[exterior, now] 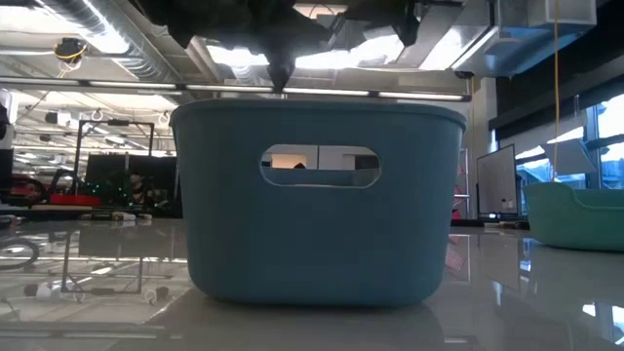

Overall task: Sort batteries
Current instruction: Put the black battery into the green bin

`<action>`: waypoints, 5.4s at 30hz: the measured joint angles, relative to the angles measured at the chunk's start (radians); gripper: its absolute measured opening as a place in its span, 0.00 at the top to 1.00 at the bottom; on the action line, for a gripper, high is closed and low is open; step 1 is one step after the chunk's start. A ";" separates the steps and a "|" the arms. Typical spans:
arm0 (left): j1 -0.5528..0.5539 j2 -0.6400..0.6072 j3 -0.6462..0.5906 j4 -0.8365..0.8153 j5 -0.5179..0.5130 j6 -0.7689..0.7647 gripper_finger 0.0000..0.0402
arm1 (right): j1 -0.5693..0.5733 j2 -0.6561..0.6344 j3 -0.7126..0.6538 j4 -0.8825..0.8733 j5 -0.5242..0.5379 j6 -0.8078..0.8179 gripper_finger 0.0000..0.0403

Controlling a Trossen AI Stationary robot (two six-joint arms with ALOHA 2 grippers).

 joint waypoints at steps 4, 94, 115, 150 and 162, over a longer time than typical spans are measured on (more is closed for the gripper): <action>-0.009 0.000 0.000 0.007 -0.001 0.022 0.91 | 0.000 0.000 -0.001 0.011 -0.009 -0.024 0.59; 0.177 0.001 0.000 -0.435 -0.087 0.040 0.59 | 0.169 -0.081 -0.484 -0.758 -0.294 0.633 0.88; 0.180 0.001 0.000 -0.455 -0.088 0.002 0.59 | 0.169 -0.081 -0.444 -0.803 -0.267 0.597 0.49; 0.397 0.001 0.001 -0.695 -0.246 -0.325 0.59 | -0.410 -0.448 -0.384 -0.155 -0.058 -0.077 0.47; 0.299 0.006 0.001 -0.428 -0.291 -0.258 0.59 | -0.780 -0.357 -0.327 -0.496 0.223 0.175 0.47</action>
